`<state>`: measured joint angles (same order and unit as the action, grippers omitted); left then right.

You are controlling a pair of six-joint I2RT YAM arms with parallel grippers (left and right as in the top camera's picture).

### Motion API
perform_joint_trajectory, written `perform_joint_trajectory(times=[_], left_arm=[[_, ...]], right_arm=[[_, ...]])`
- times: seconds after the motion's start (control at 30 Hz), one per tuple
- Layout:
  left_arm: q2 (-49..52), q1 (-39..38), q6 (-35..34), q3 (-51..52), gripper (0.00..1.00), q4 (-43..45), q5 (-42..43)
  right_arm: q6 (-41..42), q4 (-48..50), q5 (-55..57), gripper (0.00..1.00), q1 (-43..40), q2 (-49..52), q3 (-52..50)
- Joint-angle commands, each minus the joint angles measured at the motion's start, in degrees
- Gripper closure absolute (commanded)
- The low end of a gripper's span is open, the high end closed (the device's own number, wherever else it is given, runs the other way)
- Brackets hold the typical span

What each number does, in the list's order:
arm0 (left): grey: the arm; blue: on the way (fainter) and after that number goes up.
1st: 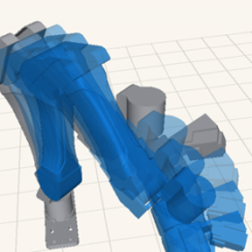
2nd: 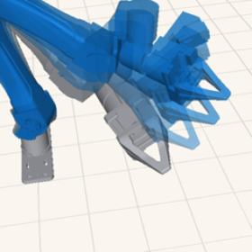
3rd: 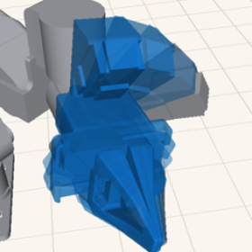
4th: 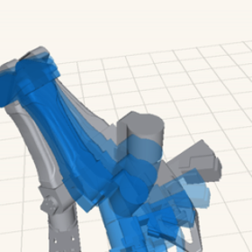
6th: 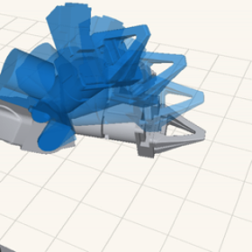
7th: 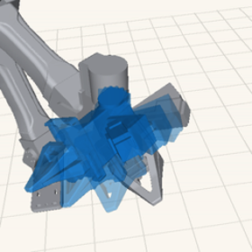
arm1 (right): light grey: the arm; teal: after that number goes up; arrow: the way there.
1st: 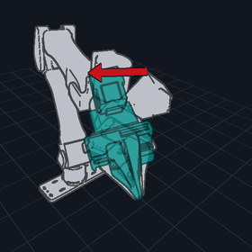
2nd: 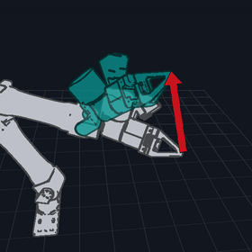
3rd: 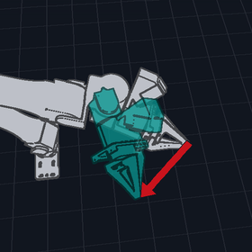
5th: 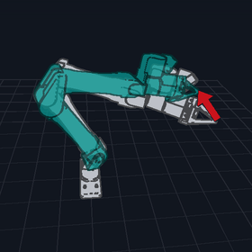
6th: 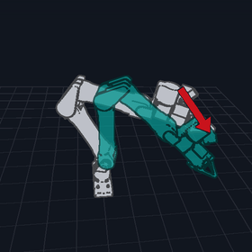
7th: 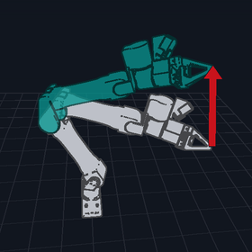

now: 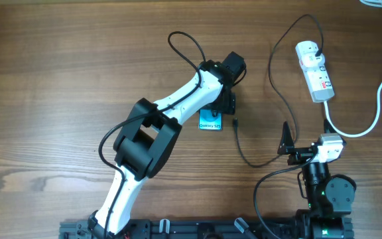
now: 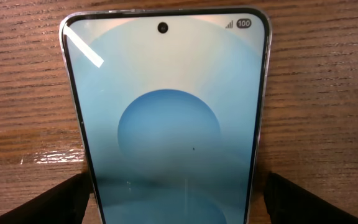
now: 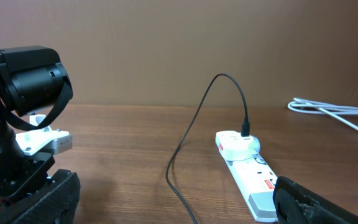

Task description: Plug charger to phone and switch on socket

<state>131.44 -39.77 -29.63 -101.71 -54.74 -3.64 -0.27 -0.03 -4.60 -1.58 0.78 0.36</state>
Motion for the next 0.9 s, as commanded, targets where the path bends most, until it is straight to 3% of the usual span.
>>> perform_joint_trajectory(times=[0.0,0.17,0.87], left_arm=[[3.4,0.2,0.9,2.5,0.15,0.7,-1.4],[3.4,0.2,0.9,2.5,0.25,0.7,-1.4],[3.1,0.2,0.8,-0.8,0.34,-6.1,-1.4]], right_arm=[[0.3,0.1,0.8,0.00,0.3,-0.2,-0.1],[0.3,0.1,0.8,0.00,0.3,-0.2,-0.1],[0.3,0.1,0.8,0.00,0.3,-0.2,-0.1]])
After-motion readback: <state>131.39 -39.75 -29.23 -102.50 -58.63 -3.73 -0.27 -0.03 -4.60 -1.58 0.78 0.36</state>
